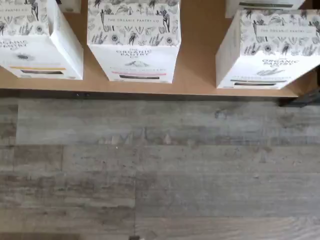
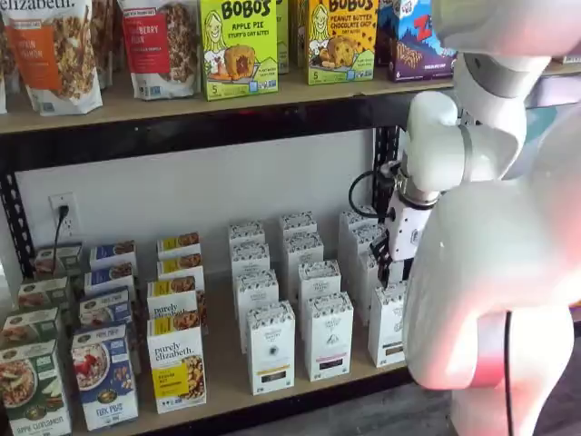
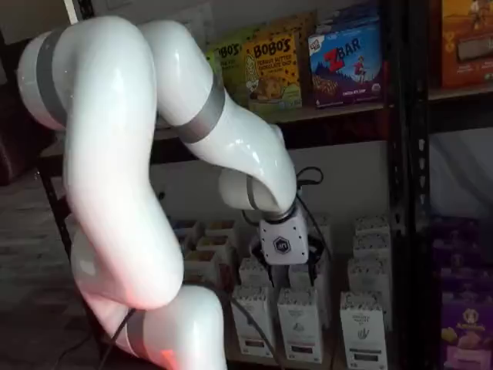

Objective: Pick up the white box with a green strip in the middle, on the bottom shelf, the sixth box from the left

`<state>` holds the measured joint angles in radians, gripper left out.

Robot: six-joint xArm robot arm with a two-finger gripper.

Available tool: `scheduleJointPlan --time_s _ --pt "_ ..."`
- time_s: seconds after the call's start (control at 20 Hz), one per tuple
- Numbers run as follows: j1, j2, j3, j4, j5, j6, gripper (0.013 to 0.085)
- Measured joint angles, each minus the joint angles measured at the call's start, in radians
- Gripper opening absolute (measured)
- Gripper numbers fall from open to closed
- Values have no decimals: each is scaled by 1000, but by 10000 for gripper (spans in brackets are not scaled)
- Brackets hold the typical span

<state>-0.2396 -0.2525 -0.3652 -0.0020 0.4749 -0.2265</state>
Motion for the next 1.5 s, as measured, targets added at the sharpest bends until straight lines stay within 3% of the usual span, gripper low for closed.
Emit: scheduleJointPlan --time_s 0.35,0.75,1.2,1.35,1.5 --pt "-3 196 -81 106 -107 -104 850" --pt "-2 386 -189 149 -185 -149 850" --pt "-46 553 -338 56 -183 -104 850" --pt "-52 609 -391 103 -191 -155 850" --pt "-61 672 -452 97 -192 -158 850"
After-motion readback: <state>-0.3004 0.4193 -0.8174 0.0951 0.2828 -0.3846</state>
